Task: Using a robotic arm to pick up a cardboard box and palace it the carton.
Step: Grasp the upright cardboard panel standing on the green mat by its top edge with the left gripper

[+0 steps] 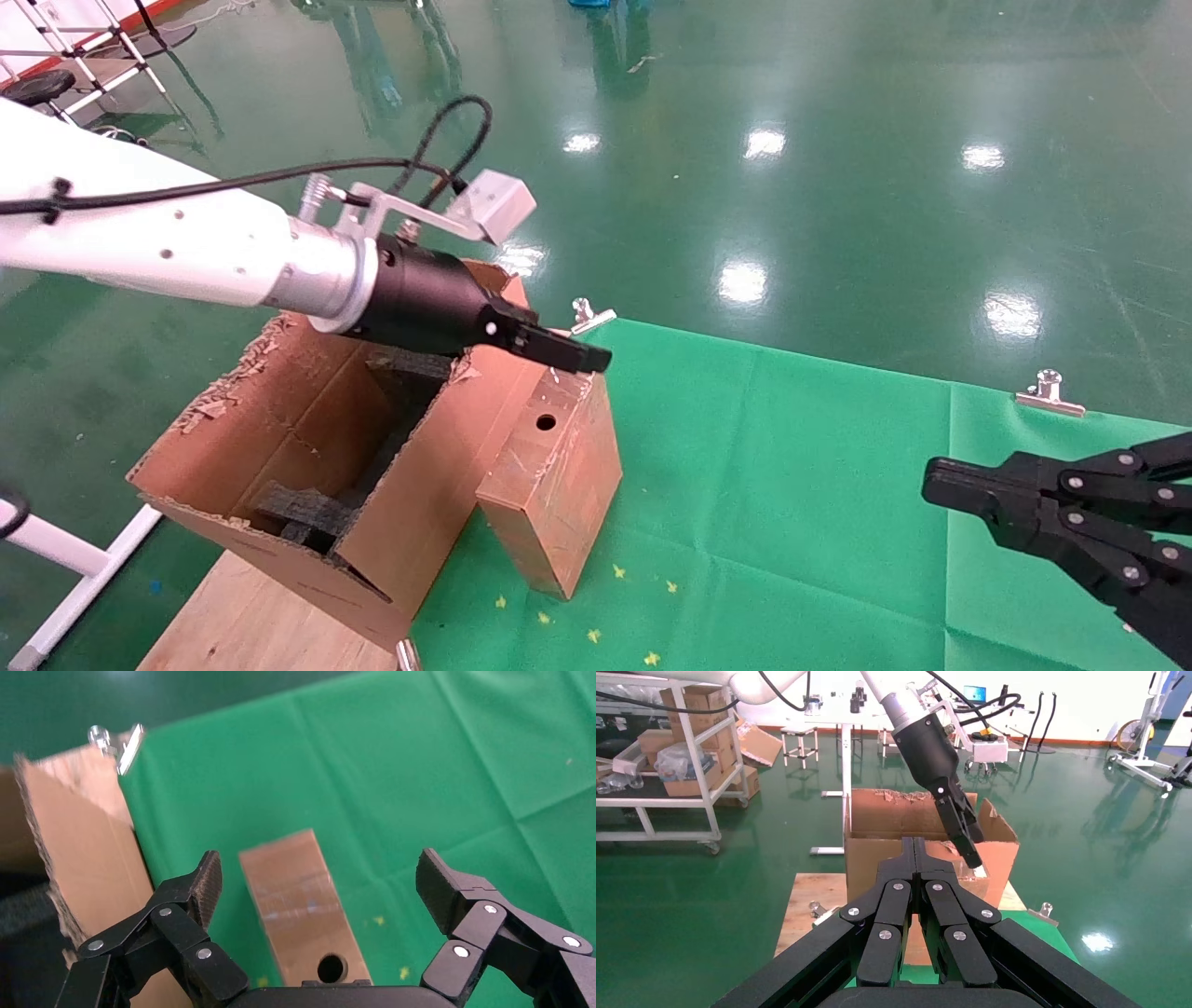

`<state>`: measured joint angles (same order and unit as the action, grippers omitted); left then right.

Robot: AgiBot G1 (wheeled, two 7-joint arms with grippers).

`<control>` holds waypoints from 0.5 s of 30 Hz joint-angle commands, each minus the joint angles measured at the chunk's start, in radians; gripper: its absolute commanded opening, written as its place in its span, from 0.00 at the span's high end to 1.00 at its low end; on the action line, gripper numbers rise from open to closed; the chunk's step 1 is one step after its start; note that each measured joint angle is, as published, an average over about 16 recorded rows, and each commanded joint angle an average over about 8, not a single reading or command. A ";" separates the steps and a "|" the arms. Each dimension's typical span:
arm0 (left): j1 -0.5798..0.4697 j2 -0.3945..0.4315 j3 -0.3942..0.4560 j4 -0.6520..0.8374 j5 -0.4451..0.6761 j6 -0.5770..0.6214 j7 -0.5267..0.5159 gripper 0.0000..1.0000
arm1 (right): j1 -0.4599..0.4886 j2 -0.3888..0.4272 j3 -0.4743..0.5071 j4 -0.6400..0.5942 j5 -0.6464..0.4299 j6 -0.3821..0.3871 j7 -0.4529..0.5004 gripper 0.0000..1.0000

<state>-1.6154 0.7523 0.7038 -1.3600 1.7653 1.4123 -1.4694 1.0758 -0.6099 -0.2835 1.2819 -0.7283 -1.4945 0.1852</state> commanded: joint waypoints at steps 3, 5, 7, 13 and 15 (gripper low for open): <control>-0.008 0.022 0.021 -0.001 0.022 0.029 -0.050 0.00 | 0.000 0.000 0.000 0.000 0.000 0.000 0.000 1.00; -0.005 0.029 0.032 -0.001 0.032 0.040 -0.063 0.00 | 0.000 0.000 0.000 0.000 0.000 0.000 0.000 1.00; -0.003 0.035 0.043 -0.001 0.042 0.051 -0.075 0.00 | 0.000 0.000 -0.001 0.000 0.000 0.000 0.000 1.00; -0.001 0.047 0.073 -0.001 0.071 0.079 -0.106 0.00 | 0.000 0.000 -0.001 0.000 0.001 0.000 0.000 1.00; 0.002 0.049 0.082 -0.001 0.078 0.082 -0.112 0.00 | 0.000 0.000 -0.001 0.000 0.001 0.000 -0.001 1.00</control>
<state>-1.6119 0.8014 0.7840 -1.3612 1.8394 1.4890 -1.5707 1.0760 -0.6094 -0.2846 1.2819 -0.7275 -1.4940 0.1847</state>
